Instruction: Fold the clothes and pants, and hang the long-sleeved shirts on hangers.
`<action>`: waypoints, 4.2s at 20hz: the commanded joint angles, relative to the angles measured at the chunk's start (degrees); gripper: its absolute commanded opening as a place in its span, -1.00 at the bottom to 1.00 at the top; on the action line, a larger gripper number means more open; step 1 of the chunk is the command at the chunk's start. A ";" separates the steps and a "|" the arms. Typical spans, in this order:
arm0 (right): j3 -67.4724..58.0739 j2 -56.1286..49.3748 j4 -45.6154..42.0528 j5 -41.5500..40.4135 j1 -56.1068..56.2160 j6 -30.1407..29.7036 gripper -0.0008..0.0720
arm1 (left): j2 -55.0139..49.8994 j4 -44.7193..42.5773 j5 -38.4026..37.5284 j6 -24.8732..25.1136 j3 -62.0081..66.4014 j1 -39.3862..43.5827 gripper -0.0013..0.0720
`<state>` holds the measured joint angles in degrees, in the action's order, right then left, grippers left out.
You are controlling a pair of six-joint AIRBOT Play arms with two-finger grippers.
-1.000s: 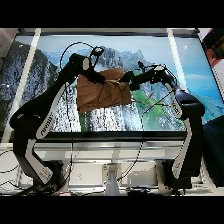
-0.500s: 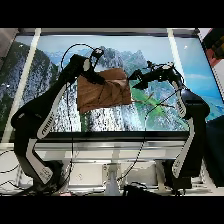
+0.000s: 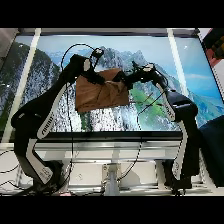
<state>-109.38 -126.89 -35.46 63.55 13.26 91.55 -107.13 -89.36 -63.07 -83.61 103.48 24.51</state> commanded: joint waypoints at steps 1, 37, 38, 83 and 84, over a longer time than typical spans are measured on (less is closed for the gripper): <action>-0.09 0.11 0.55 -2.40 4.09 0.28 -0.58 | 0.04 0.00 0.02 0.02 -0.02 0.02 -0.91; -0.07 47.60 -56.52 40.39 -65.96 -0.13 -0.86 | 35.93 -8.37 -1.77 0.66 -0.02 -9.33 -0.91; 0.02 47.78 -57.40 41.86 -68.72 -1.68 -0.86 | 35.93 -8.39 -1.77 0.66 -0.02 -9.33 -0.91; 24.68 57.72 -79.01 28.41 -97.13 2.64 0.90 | 35.91 -9.20 5.20 0.63 -0.02 -9.29 -0.91; 23.43 57.72 -78.71 28.33 -97.13 2.75 0.89 | 35.91 -9.20 5.20 0.61 -0.02 -9.29 -0.91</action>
<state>-81.78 -69.19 -114.28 90.19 -83.92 94.43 -71.24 -98.56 -57.89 -83.00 103.48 15.20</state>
